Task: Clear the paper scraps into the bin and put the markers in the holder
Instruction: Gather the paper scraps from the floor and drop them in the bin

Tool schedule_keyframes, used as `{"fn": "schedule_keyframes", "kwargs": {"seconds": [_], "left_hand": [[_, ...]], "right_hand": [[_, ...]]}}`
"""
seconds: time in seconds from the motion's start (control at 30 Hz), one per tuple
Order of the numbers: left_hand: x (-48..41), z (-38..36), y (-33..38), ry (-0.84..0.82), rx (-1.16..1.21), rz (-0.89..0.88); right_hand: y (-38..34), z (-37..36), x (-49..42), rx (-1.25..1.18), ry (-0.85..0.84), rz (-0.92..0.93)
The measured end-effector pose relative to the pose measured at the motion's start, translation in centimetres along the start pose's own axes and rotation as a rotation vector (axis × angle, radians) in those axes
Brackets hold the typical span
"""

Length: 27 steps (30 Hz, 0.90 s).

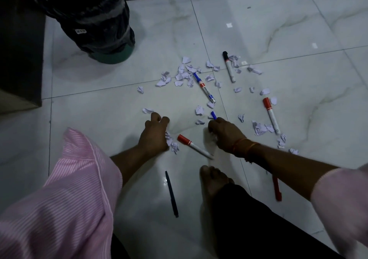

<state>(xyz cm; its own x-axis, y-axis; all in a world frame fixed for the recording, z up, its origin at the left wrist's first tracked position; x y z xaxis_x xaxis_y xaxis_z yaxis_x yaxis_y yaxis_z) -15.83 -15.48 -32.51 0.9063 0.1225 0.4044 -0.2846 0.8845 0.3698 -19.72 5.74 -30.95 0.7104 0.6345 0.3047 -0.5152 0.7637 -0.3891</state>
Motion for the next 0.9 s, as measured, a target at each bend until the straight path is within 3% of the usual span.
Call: {"fn": "schedule_keyframes", "kwargs": {"seconds": [0.2, 0.37, 0.5, 0.63, 0.77, 0.9], "left_hand": [[-1.1, 1.0, -0.1, 0.055, 0.13, 0.031], [-1.6, 1.9, -0.9, 0.047, 0.105, 0.078], [-1.8, 2.3, -0.5, 0.034, 0.121, 0.098], [-2.0, 2.0, 0.5, 0.029, 0.141, 0.066], [-2.3, 1.6, 0.9, 0.026, 0.117, 0.041], [-2.7, 1.3, 1.1, 0.02, 0.083, 0.048]], "right_hand": [[-1.4, -0.1, -2.8, -0.244, 0.129, -0.076], [0.7, 2.7, -2.2, -0.137, 0.273, -0.104], [3.7, 2.3, -1.4, -0.115, 0.169, -0.225], [4.1, 2.0, -1.0, -0.256, 0.204, -0.29], [4.3, 2.7, -0.4, -0.362, 0.008, -0.319], [5.0, 1.5, 1.6, -0.203, -0.256, -0.315]]}}
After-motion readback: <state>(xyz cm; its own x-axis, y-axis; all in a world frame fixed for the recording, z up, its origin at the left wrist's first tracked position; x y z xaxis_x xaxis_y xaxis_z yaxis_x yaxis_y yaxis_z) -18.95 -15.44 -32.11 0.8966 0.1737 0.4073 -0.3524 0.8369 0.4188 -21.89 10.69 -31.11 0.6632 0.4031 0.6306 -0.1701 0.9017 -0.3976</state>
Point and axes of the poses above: each hand's wrist, its own x-axis away from the middle knuckle, its own z-axis out of the back of the hand, y = z × x, the point moved 8 cm from there along -x, towards the middle knuckle, and after that the axes turned 9 degrees about z, right-handed, at the moved point
